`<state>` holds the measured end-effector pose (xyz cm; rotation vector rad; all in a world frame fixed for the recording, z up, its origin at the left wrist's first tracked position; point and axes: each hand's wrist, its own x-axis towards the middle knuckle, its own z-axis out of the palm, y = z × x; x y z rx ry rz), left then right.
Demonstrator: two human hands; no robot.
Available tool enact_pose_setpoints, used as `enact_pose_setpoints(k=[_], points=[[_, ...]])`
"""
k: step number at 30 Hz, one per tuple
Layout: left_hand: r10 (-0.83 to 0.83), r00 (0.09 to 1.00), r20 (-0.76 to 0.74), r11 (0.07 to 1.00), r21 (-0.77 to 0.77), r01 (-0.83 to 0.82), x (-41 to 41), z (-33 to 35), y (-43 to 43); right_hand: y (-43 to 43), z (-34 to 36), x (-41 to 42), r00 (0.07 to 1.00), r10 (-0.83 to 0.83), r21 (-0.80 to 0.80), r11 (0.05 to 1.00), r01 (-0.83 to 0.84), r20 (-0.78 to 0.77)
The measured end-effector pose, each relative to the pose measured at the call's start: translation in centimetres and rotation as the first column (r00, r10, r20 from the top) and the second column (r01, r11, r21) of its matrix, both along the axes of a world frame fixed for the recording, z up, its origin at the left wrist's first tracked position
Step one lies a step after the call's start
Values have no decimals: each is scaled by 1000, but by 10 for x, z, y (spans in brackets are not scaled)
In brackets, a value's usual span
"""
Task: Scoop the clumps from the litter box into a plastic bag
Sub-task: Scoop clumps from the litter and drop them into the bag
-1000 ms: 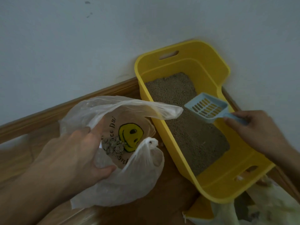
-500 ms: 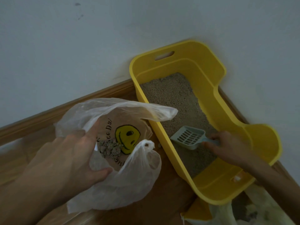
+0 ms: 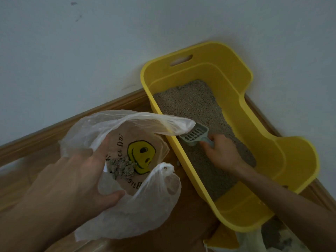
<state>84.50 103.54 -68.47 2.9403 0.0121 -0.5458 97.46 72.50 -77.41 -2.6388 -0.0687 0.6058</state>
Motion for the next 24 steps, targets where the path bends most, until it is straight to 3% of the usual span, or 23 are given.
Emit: enact_pose_setpoints(k=[14,24], points=[[14,998,68,996,-84,-9,0,0,-4,25,-31,17,983,-126,81,990,116,134],[12,999,-33,1000,-9,-13,-3,3,-1,44,-54,45,969,-196,141,974,176,149]])
